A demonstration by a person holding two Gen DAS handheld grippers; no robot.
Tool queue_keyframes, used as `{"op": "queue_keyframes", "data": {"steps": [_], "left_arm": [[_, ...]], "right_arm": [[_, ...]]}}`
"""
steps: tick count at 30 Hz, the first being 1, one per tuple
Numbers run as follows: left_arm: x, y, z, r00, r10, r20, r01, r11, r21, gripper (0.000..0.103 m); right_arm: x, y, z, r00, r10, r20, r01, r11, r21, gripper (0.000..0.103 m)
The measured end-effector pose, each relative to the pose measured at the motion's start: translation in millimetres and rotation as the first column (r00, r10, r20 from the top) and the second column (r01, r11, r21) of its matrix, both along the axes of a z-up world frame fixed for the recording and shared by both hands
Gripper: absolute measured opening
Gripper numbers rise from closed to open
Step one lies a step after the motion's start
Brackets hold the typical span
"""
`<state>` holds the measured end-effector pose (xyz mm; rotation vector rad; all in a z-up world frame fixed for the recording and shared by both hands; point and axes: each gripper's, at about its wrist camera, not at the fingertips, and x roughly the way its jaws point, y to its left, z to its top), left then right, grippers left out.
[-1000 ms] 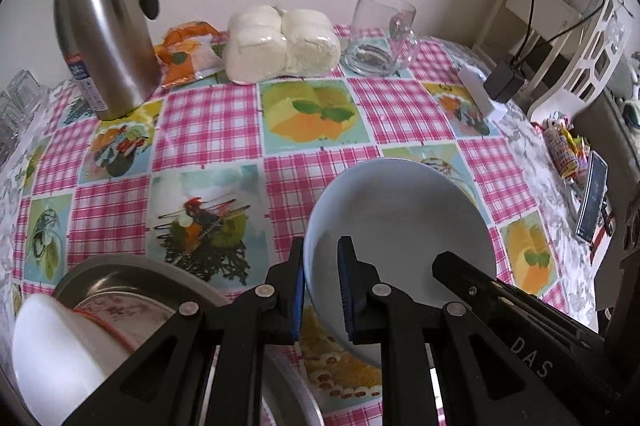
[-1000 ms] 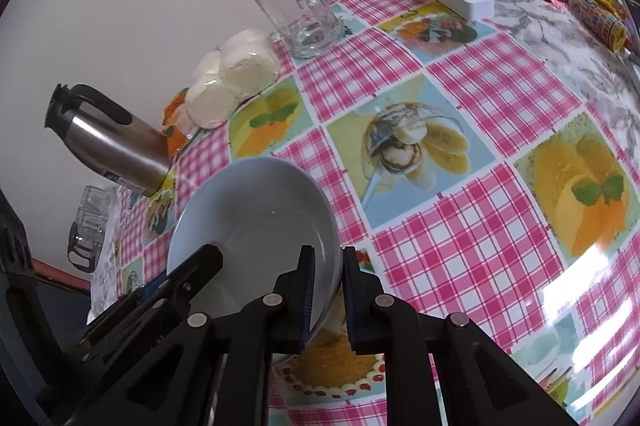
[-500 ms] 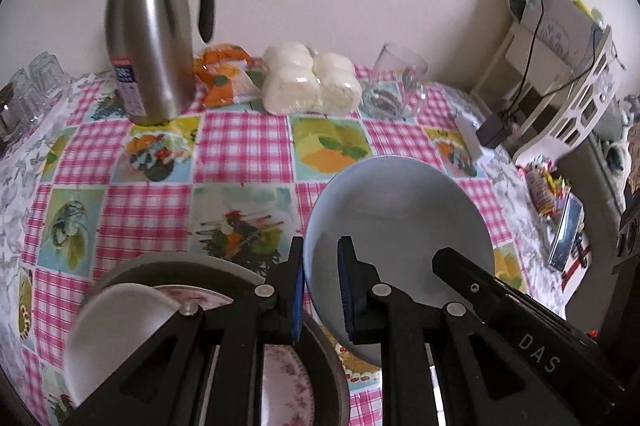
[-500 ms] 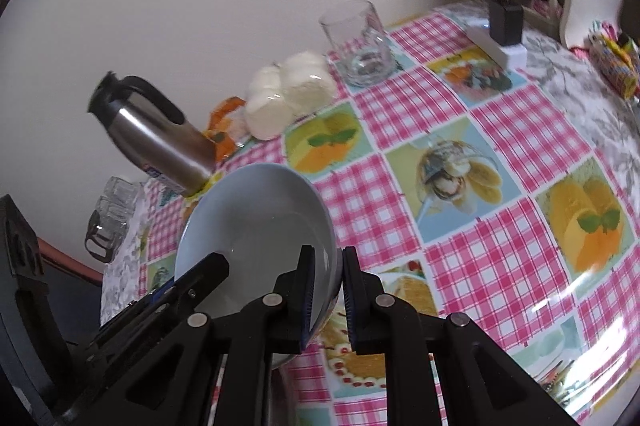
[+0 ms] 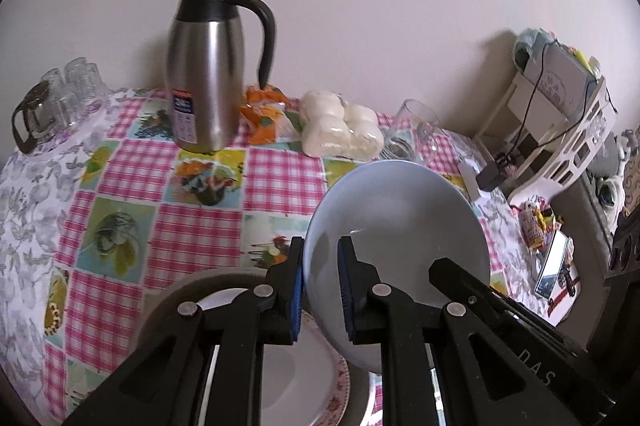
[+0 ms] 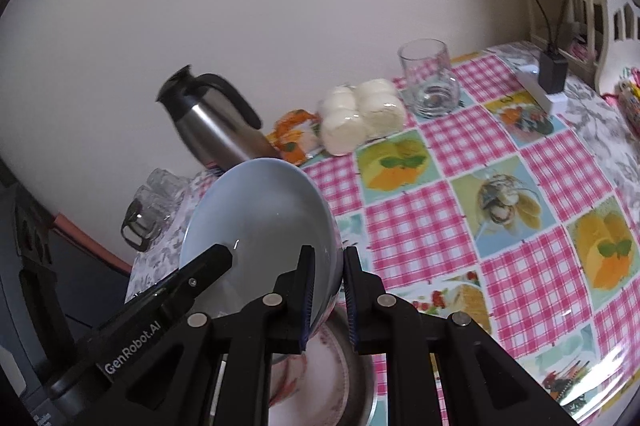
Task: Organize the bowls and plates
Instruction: 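Carry the white round bowl with both tools back to the basin, then lower the white round bowl into the white square bowl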
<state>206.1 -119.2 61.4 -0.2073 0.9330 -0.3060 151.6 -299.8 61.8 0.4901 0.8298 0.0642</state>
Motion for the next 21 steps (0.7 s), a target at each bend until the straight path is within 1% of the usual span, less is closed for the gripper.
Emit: {"op": "queue_keyframes", "data": {"steps": [10, 21], "left_arm": [[-16, 40, 11, 0.998, 0.057, 0.011, -0.057, 0.998, -0.027, 0.016], [-34, 72, 6, 0.994, 0.108, -0.014, -0.109, 0.992, -0.057, 0.016]], "right_arm": [[-4, 35, 13, 0.997, 0.071, 0.027, -0.071, 0.997, 0.011, 0.017], [-14, 68, 20, 0.992, 0.123, 0.021, -0.122, 0.992, -0.042, 0.017]]}}
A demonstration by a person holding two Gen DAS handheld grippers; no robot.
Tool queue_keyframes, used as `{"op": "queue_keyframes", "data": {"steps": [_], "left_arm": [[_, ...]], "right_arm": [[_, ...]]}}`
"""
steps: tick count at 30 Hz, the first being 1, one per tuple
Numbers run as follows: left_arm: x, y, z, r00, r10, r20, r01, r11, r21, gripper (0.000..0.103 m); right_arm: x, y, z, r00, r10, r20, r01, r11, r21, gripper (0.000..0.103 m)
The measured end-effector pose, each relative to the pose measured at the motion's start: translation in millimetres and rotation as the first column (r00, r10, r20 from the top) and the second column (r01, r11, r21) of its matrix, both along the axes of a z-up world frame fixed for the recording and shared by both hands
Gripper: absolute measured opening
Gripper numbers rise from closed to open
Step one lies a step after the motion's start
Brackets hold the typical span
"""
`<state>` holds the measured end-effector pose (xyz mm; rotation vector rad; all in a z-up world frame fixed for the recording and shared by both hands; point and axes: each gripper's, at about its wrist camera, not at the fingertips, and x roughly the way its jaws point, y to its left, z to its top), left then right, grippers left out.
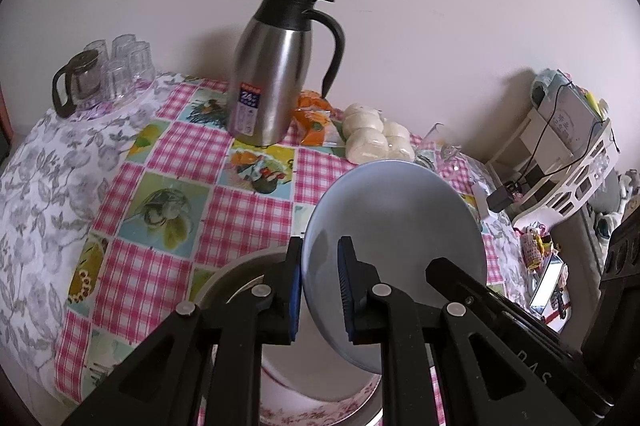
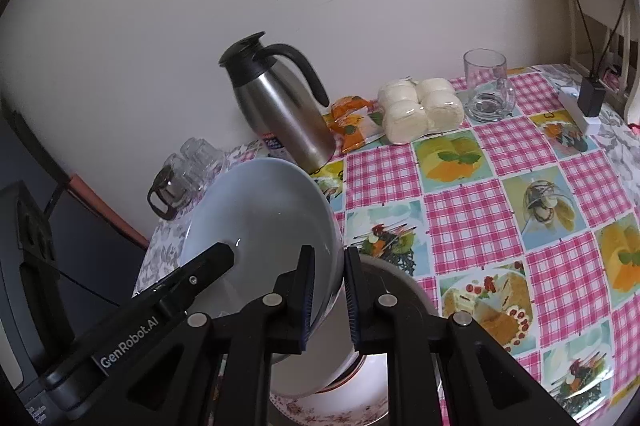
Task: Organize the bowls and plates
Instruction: 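Lower the white round bowl into the white square bowl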
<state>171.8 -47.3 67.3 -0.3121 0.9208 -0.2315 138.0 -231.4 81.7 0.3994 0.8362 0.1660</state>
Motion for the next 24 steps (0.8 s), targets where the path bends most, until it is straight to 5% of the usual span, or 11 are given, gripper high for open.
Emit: {"op": "queue_keyframes", "data": {"steps": [19, 24], "left_arm": [[-4, 16, -52, 0.988, 0.019, -0.155, -0.019, 1.0, -0.001, 0.016], [-9, 22, -45, 0.992, 0.028, -0.124, -0.029, 1.0, -0.007, 0.019]], "right_arm": [[0, 30, -43, 0.989, 0.043, -0.143, -0.056, 0.995, -0.088, 0.018], [0, 34, -46, 0.99, 0.049, -0.131, -0.066, 0.99, -0.129, 0.018]]}}
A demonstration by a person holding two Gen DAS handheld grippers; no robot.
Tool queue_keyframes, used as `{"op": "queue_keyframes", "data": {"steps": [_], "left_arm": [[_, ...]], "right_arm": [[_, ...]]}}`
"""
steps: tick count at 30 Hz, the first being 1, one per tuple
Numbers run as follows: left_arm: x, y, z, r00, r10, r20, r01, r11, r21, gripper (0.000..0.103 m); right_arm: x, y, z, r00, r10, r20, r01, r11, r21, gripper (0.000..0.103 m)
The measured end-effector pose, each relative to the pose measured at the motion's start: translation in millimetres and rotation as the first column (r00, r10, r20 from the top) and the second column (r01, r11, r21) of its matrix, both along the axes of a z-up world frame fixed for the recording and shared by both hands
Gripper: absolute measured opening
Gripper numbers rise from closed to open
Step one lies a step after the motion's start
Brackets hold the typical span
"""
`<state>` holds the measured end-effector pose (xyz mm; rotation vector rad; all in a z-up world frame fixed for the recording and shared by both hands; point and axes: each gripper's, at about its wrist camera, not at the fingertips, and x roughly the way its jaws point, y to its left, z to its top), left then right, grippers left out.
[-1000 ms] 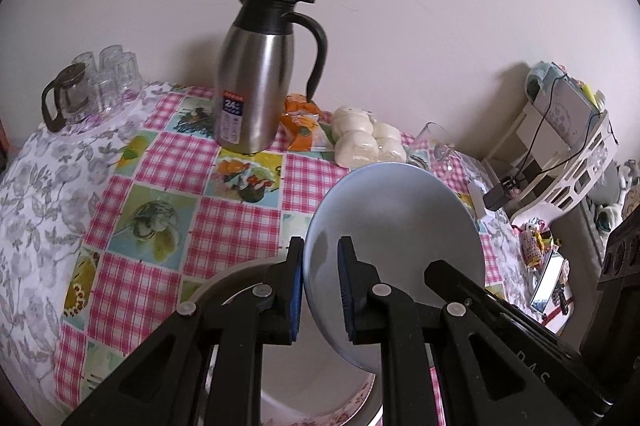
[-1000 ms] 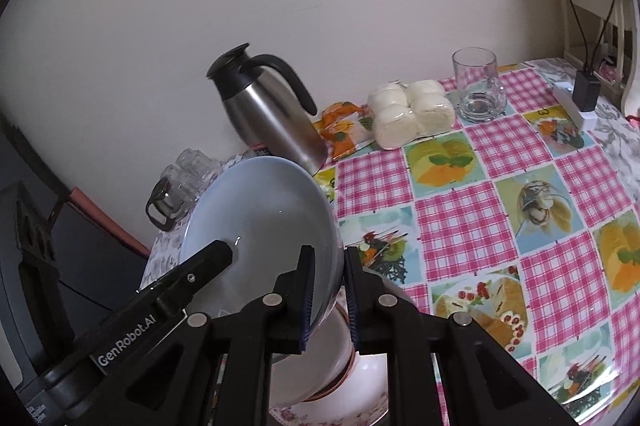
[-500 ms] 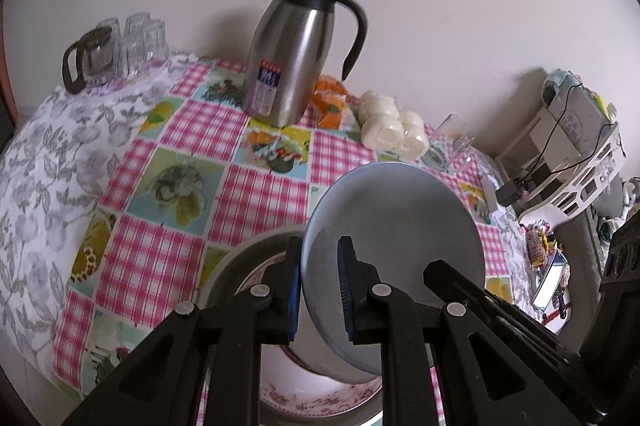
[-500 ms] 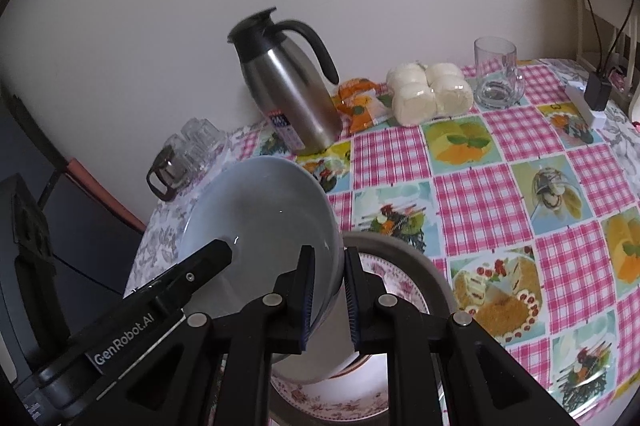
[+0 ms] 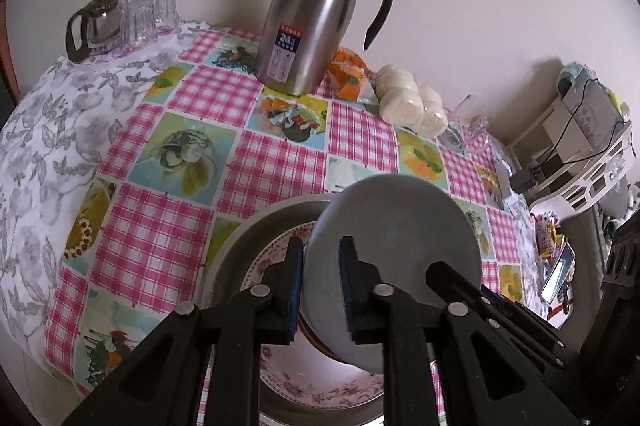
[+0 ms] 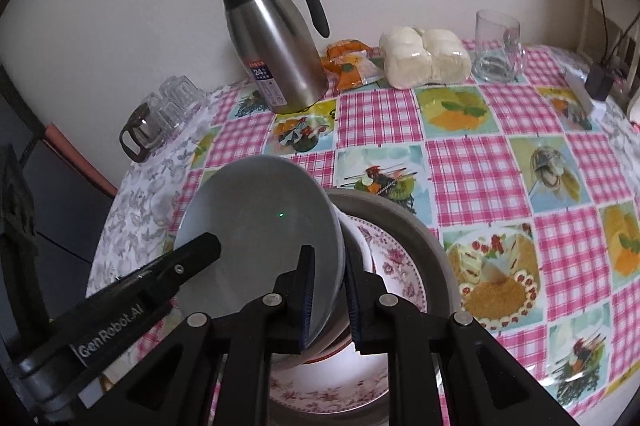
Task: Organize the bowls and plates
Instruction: 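Lower the white round bowl into the white square bowl, then open both tools and withdraw them from the bowl stack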
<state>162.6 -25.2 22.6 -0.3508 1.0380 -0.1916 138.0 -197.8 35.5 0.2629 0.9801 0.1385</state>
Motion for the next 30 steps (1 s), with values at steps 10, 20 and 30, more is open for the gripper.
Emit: {"op": "queue_keyframes", "data": {"steps": [10, 20, 30], "left_arm": [[-52, 4, 21, 0.997, 0.022, 0.076, -0.025, 0.999, 0.04, 0.061], [-107, -3, -8, 1.0, -0.018, 0.014, 0.015, 0.984, 0.177, 0.083], [-121, -3, -14, 1.0, -0.029, -0.009, 0.03, 0.975, 0.221, 0.1]], "right_arm": [[-38, -10, 21, 0.996, -0.01, 0.09, 0.013, 0.999, -0.034, 0.044], [-104, -30, -5, 0.995, -0.056, 0.08, 0.066, 0.989, -0.131, 0.075], [-136, -44, -17, 0.995, -0.069, 0.078, 0.081, 0.984, -0.157, 0.087]]}}
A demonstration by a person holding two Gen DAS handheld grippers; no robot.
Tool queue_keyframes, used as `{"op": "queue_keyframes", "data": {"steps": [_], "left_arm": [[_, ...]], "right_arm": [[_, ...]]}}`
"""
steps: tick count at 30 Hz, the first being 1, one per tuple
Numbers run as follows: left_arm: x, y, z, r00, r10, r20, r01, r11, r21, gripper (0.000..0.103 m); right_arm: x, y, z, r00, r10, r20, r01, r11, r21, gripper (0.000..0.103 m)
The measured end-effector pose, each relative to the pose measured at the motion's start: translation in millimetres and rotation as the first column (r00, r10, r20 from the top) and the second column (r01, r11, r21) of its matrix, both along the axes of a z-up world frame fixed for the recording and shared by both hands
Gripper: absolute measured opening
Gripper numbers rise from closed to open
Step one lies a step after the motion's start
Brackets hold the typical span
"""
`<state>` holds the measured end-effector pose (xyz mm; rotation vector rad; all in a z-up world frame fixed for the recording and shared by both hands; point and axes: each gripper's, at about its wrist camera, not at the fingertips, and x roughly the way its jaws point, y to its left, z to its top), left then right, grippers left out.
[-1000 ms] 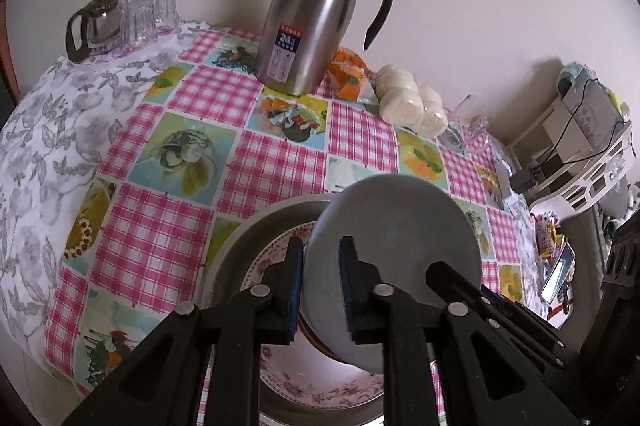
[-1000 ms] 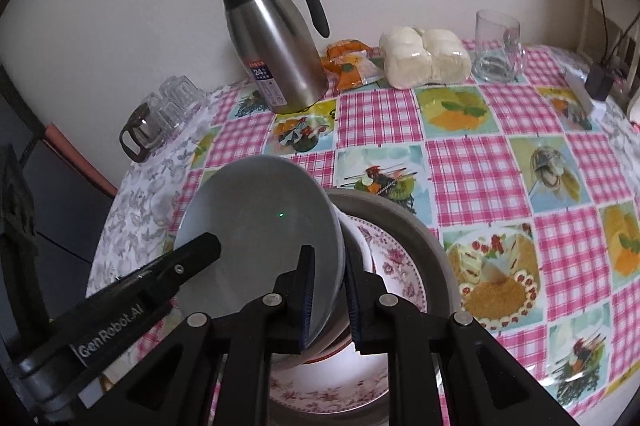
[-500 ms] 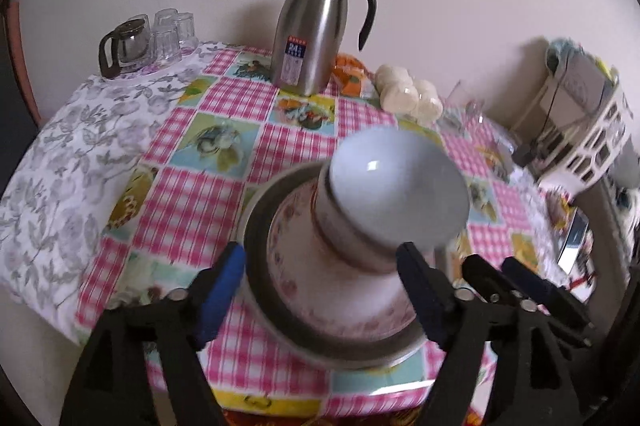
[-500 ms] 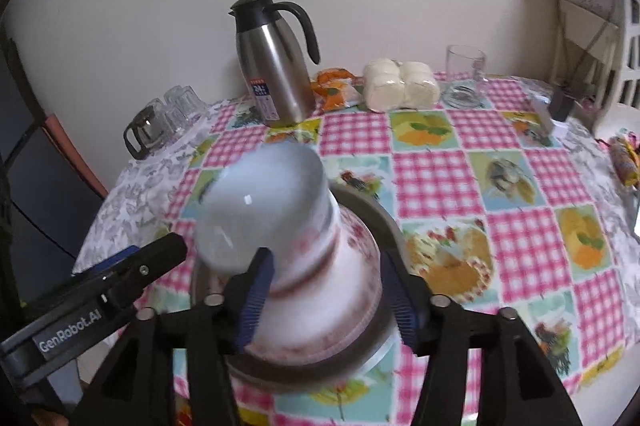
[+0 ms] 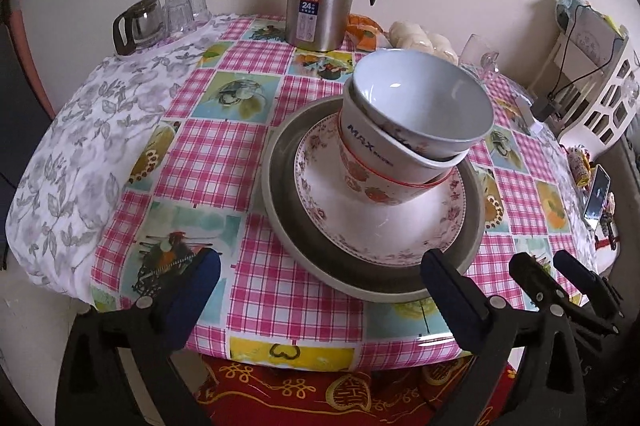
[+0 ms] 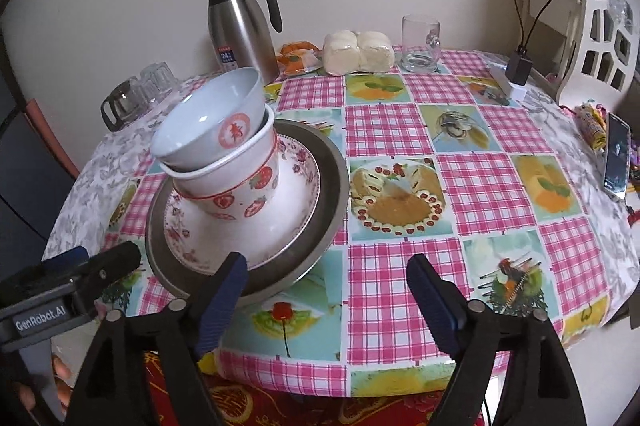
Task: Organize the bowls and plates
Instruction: 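Open both tools and withdraw them from the bowl stack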
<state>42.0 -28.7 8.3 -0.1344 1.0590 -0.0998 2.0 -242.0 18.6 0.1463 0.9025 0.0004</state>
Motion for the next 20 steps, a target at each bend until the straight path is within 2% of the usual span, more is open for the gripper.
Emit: {"op": "queue_keyframes", "data": {"steps": [7, 12, 17, 20], "left_arm": [[-2.7, -7.2, 1.8, 1.0, 0.022, -0.004, -0.022, 0.994, 0.108, 0.1], [-5.5, -4.9, 4.4, 1.0, 0.031, 0.005, -0.031, 0.993, 0.113, 0.1], [-7.8, -9.3, 6.3, 0.998, 0.055, 0.031, -0.06, 0.979, 0.197, 0.1], [-5.9, -10.0, 4.7, 0.999, 0.039, 0.021, -0.042, 0.981, 0.191, 0.1]], "right_arm": [[-2.0, -0.3, -0.3, 1.0, 0.0, 0.005, 0.0, 1.0, 0.003, 0.091], [-1.2, -1.8, -1.2, 1.0, -0.005, 0.0, 0.005, 1.0, 0.005, 0.091], [0.3, -3.7, -3.5, 1.0, -0.013, -0.006, 0.013, 1.0, 0.01, 0.091], [1.1, -4.1, -5.2, 1.0, -0.015, -0.009, 0.015, 1.0, 0.013, 0.091]]}}
